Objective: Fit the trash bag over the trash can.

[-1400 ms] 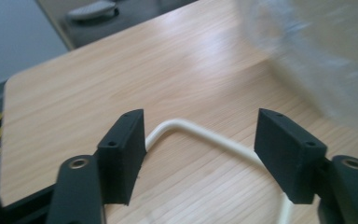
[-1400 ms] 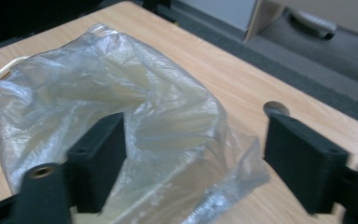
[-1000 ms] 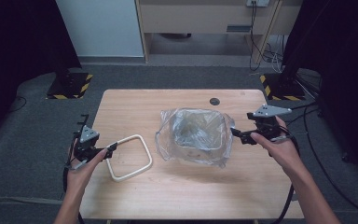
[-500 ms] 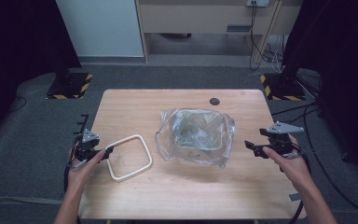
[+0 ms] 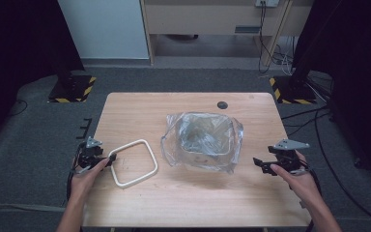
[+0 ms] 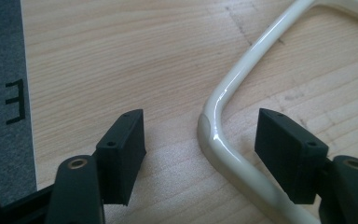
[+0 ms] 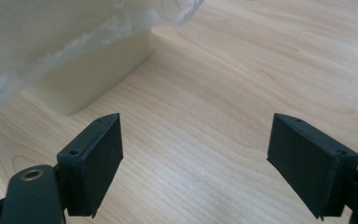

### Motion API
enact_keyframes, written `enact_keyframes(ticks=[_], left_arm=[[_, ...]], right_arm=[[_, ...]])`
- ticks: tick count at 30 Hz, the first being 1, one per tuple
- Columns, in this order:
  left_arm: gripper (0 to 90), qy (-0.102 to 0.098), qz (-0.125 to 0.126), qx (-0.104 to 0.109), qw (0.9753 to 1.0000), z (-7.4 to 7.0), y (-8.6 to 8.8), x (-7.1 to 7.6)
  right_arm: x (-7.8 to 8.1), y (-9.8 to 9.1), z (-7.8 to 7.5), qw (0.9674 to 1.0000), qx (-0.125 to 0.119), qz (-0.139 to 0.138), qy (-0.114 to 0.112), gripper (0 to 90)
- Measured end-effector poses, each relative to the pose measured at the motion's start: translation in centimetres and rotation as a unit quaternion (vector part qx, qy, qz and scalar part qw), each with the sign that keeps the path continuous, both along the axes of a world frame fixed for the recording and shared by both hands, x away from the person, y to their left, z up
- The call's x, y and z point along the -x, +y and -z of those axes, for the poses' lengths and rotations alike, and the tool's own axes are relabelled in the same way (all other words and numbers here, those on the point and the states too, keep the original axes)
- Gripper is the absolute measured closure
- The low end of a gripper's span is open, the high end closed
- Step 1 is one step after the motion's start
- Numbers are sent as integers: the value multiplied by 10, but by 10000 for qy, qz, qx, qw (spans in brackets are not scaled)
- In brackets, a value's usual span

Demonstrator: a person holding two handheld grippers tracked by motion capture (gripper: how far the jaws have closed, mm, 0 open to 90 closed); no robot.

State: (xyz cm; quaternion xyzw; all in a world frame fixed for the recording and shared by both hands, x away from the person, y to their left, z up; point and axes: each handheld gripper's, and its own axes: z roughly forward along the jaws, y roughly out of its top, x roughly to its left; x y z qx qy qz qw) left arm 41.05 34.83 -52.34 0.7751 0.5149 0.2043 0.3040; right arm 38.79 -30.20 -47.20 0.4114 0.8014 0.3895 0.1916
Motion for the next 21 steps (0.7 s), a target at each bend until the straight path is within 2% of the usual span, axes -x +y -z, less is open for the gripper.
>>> enact_keyframes(ticks=[2,5,8,12,13,15,21], left_arm=[[338,5,28,-56,10000,1,0,-1],[372,-65,35,-27,10000,1,-1,-2],[486,-168,57,64,9998,2,-1,-2],[702,-292,163,90,9994,4,-3,1],[726,-357,120,130,9992,5,-4,2],[743,-354,122,39,9993,4,-5,3],[758,-294,153,-9,9994,1,-7,4]], right_arm=[[1,1,4,10000,42,-5,43,180],[3,2,9,9999,15,-18,100,182],[3,4,12,9999,47,-9,140,181],[4,6,12,9999,26,-35,129,182],[5,6,12,9999,18,-40,125,182],[5,7,12,9999,-1,-41,135,182],[6,6,10,9999,-60,-20,92,183]])
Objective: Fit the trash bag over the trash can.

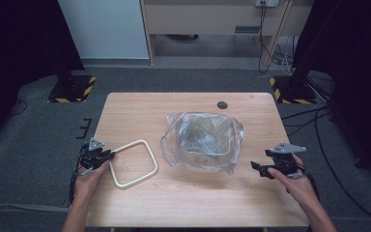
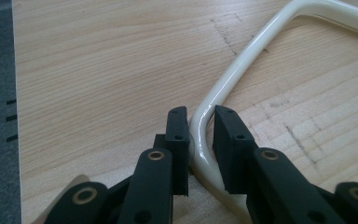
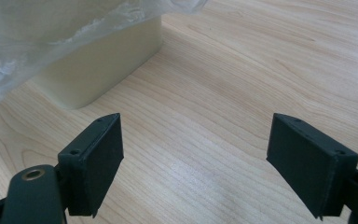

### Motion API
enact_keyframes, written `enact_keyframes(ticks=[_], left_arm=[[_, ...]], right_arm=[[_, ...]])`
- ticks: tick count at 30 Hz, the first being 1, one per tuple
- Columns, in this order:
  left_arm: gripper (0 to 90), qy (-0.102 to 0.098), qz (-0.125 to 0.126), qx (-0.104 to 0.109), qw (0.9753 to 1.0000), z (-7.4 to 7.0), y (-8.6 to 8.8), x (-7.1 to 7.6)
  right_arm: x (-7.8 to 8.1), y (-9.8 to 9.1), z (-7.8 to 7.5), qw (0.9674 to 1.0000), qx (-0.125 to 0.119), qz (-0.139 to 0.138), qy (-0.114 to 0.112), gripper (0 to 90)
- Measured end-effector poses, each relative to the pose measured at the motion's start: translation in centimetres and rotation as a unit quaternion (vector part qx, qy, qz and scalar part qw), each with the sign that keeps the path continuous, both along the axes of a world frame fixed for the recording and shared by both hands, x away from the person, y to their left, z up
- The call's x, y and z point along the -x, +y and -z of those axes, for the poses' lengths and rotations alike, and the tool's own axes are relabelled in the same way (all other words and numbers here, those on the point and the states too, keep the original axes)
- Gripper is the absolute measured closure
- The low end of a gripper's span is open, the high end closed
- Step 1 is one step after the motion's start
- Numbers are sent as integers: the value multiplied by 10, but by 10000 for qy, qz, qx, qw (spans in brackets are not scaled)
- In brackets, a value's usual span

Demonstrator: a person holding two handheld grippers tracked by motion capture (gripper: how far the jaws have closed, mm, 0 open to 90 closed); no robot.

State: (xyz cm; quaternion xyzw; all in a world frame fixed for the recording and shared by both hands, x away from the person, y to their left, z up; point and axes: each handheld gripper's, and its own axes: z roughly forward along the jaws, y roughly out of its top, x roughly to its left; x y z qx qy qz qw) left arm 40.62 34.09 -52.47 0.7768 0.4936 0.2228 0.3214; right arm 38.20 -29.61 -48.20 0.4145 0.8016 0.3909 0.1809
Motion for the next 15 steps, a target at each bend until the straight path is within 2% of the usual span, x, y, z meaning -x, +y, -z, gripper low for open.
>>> enact_keyframes(ticks=[4,6,7,15], left_arm=[[763,-117,57,53,9999,-5,-1,3],[767,-180,127,9,9998,-11,-1,5],[767,-225,136,64,9996,-13,-1,6],[773,-548,294,-59,9980,-38,0,16]], right_arm=[[1,0,-1,10000,-43,-9,-41,183],[1,0,-1,10000,-36,-9,-52,183],[1,0,-2,10000,-57,3,-45,183],[3,-3,-6,9999,-124,14,-118,181]])
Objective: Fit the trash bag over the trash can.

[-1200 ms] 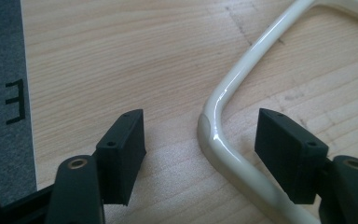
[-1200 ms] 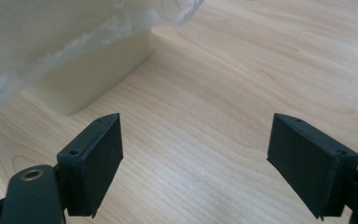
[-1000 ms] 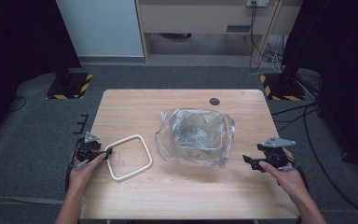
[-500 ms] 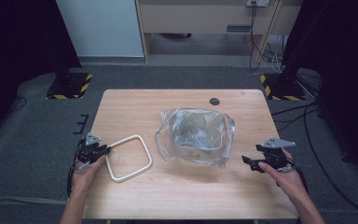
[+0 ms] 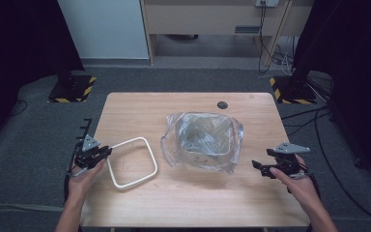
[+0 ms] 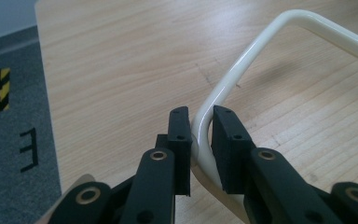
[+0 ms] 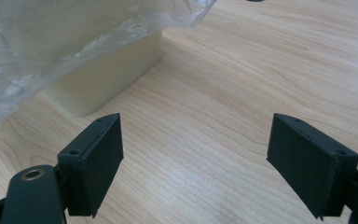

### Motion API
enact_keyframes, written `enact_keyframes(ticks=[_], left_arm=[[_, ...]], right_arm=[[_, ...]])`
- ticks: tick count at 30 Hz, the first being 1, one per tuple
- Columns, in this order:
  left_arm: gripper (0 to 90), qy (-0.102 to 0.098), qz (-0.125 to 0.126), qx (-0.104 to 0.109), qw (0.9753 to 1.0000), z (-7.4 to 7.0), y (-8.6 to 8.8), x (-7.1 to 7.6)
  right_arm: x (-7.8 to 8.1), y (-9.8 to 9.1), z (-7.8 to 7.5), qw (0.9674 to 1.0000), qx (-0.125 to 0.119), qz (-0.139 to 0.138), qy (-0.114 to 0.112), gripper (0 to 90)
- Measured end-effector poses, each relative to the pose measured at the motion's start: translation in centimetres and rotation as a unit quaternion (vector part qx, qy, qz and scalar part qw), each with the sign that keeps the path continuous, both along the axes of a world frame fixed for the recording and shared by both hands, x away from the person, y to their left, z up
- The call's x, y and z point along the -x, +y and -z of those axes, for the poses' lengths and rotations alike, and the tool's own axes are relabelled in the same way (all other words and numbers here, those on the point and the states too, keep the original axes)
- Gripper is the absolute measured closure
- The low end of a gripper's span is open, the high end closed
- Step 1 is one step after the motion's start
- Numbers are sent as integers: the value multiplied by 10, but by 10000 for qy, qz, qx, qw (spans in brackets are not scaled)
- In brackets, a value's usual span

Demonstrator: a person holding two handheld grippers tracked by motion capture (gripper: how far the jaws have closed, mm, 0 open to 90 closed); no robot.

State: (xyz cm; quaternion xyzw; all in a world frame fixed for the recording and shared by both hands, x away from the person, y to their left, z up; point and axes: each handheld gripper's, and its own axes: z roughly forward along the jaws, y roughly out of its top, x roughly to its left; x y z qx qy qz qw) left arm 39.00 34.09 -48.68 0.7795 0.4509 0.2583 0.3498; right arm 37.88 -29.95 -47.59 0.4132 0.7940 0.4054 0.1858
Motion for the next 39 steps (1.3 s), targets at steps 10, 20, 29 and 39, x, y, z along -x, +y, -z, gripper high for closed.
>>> enact_keyframes(ticks=[10,20,29,39], left_arm=[[777,-199,70,-106,9997,-21,2,6],[778,-329,146,-99,9993,-34,0,9],[778,-526,306,-129,9981,-59,-6,20],[779,-778,553,-299,9950,-90,-17,31]], right_arm=[[1,-1,-2,10000,-77,19,-19,180],[2,-6,-6,9999,-130,51,-33,181],[4,-8,-12,9997,-206,21,-99,173],[9,-5,-24,9996,-232,-58,-181,171]])
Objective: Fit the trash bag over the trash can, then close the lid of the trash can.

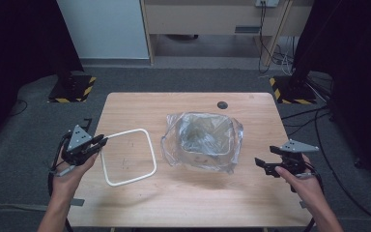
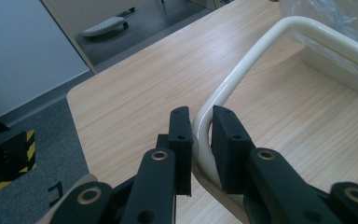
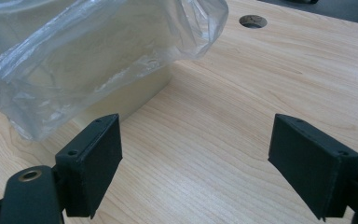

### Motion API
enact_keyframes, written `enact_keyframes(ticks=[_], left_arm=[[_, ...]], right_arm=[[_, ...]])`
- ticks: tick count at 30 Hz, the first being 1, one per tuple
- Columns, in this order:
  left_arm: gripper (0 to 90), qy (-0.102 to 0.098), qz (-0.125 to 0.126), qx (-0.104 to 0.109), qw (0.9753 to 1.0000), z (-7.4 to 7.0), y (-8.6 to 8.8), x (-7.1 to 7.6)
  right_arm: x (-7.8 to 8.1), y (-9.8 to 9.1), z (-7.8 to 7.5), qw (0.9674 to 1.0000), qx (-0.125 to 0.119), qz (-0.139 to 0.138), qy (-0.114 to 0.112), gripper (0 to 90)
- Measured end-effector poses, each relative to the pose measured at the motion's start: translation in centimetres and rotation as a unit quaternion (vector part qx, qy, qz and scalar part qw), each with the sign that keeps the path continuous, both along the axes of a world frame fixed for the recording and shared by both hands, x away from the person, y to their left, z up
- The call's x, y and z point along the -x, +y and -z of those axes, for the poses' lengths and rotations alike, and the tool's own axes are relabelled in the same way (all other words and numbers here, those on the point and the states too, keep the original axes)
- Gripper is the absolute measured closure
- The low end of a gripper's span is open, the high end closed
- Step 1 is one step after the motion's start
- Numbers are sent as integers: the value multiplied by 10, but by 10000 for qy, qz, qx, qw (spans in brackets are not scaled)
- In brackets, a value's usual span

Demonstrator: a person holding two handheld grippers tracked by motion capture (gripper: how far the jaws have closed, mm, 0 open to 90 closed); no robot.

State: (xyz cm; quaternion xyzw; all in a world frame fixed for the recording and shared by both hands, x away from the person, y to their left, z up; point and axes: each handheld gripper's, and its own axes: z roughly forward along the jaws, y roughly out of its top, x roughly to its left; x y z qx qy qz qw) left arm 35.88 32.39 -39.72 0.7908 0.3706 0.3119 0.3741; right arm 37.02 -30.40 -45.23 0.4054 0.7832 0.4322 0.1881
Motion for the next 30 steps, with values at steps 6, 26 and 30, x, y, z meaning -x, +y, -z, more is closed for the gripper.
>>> enact_keyframes(ticks=[6,26,30], left_arm=[[779,-89,170,-12,9998,-13,-8,3],[780,-378,757,-65,9964,-68,-69,-8],[780,-426,843,-48,9955,-77,-80,-11]], right_arm=[[1,-1,0,10000,-8,-17,18,170],[1,0,-27,9996,-123,-150,-185,157],[0,4,-31,9994,-173,-203,-225,153]])
